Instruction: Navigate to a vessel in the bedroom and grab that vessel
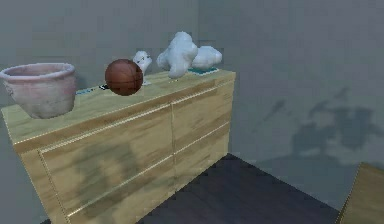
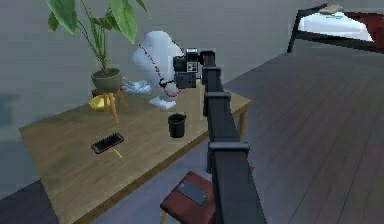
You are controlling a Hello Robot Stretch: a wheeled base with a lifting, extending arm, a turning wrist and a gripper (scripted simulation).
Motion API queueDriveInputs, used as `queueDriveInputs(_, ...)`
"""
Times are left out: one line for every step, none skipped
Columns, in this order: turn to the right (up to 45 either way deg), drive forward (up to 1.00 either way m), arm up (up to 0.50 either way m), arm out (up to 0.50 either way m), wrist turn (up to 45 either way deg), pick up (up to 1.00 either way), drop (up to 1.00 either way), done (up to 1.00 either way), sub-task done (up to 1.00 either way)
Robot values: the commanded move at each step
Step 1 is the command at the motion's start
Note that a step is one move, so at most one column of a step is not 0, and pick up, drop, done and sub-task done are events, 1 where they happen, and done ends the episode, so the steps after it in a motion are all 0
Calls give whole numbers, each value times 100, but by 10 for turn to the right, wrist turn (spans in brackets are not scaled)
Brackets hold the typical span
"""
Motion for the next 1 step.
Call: queueDriveInputs(0, 0, -30, 0, 0, 0, 0, 0, 0)
